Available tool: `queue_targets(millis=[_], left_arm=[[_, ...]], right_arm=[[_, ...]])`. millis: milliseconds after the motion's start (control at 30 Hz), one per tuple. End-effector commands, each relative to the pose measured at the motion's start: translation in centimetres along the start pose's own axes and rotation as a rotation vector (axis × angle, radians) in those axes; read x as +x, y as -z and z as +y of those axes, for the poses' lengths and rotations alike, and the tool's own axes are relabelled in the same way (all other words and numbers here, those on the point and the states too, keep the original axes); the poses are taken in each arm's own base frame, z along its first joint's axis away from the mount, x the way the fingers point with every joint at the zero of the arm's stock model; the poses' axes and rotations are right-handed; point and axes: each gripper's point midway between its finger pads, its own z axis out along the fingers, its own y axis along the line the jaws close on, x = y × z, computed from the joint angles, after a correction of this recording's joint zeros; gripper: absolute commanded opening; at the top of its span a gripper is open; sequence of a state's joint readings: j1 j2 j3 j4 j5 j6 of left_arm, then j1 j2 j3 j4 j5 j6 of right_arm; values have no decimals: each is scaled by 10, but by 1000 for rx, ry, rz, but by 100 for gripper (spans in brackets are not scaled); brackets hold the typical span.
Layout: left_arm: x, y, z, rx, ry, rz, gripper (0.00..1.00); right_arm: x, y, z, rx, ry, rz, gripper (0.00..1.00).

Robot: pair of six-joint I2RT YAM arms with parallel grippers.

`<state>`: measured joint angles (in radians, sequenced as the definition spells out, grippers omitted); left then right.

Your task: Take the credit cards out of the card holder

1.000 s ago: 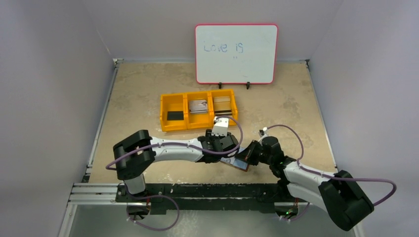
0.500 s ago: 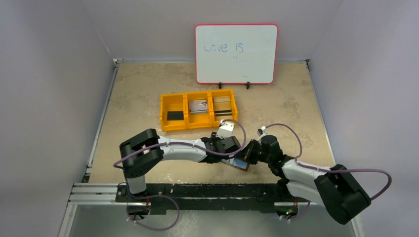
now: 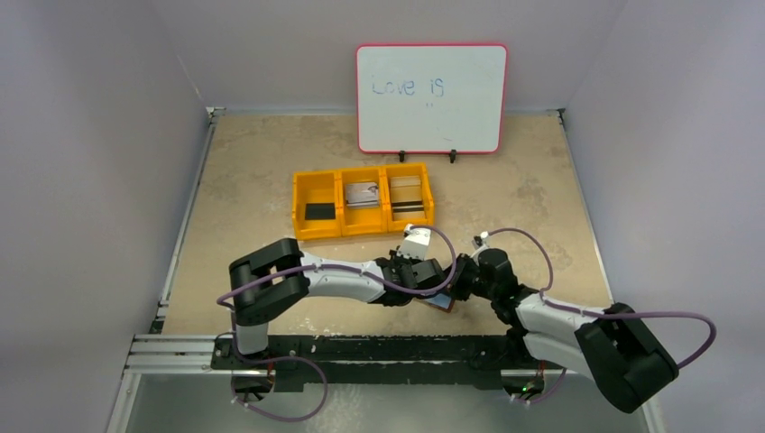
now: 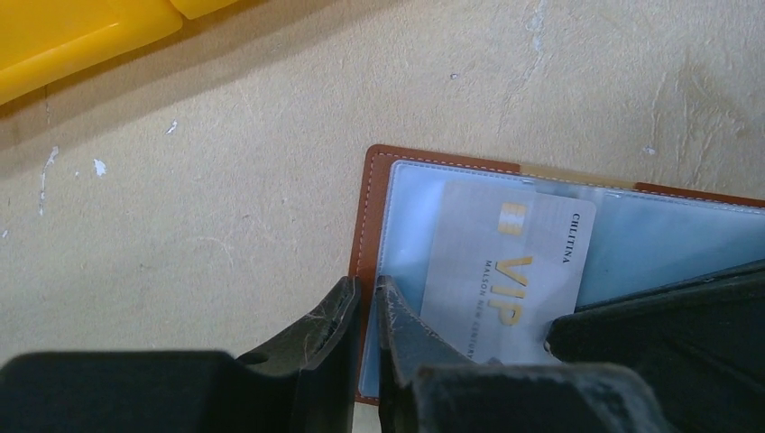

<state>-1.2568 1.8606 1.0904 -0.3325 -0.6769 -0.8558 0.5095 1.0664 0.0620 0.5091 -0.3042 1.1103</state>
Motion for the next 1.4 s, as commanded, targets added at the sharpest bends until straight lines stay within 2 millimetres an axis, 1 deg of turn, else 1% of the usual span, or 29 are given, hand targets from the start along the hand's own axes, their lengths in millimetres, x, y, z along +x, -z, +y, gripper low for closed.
queue_targets(millis=[0, 100, 200, 267, 433, 567, 633, 700, 733, 833, 900, 1000, 1033, 1233, 1367], left_arm=[[44, -7, 12, -38, -60, 121, 11], [43, -6, 12, -36, -56, 119, 9], [43, -5, 12, -33, -53, 117, 8], [43, -5, 11, -25, -51, 119, 7], [44, -5, 7, -4, -45, 121, 4], [45, -4, 6, 3, -38, 122, 3], [45, -4, 6, 6, -36, 124, 3], [45, -4, 6, 9, -34, 125, 2], [46, -5, 5, 10, -33, 126, 2], [44, -4, 7, -4, -29, 121, 2], [44, -3, 14, -39, -12, 117, 1], [45, -6, 21, -66, 11, 125, 0], [45, -7, 22, -70, 10, 128, 0], [45, -10, 19, -67, 7, 126, 0], [45, -11, 19, -74, 1, 126, 0]], right_arm=[[-11, -2, 10, -33, -48, -53, 19], [-12, -3, 7, -25, -71, -62, 25], [-10, -4, 2, -20, -85, -65, 27], [-10, -4, 4, -36, -93, -62, 28], [-11, -6, 7, -47, -98, -63, 24], [-13, -8, 4, -44, -108, -80, 21], [-13, -8, 5, -63, -104, -84, 19], [-14, -9, 11, -87, -81, -78, 18], [-14, -10, 16, -100, -67, -71, 16], [-17, -11, 19, -96, -48, -71, 4], [-20, -9, 14, -65, -50, -92, 0], [-23, -3, 5, -10, -43, -123, 0], [-24, 1, 5, -4, -38, -134, 0], [-14, 13, -11, 44, -54, -121, 0], [-13, 18, -11, 53, -57, -124, 0]])
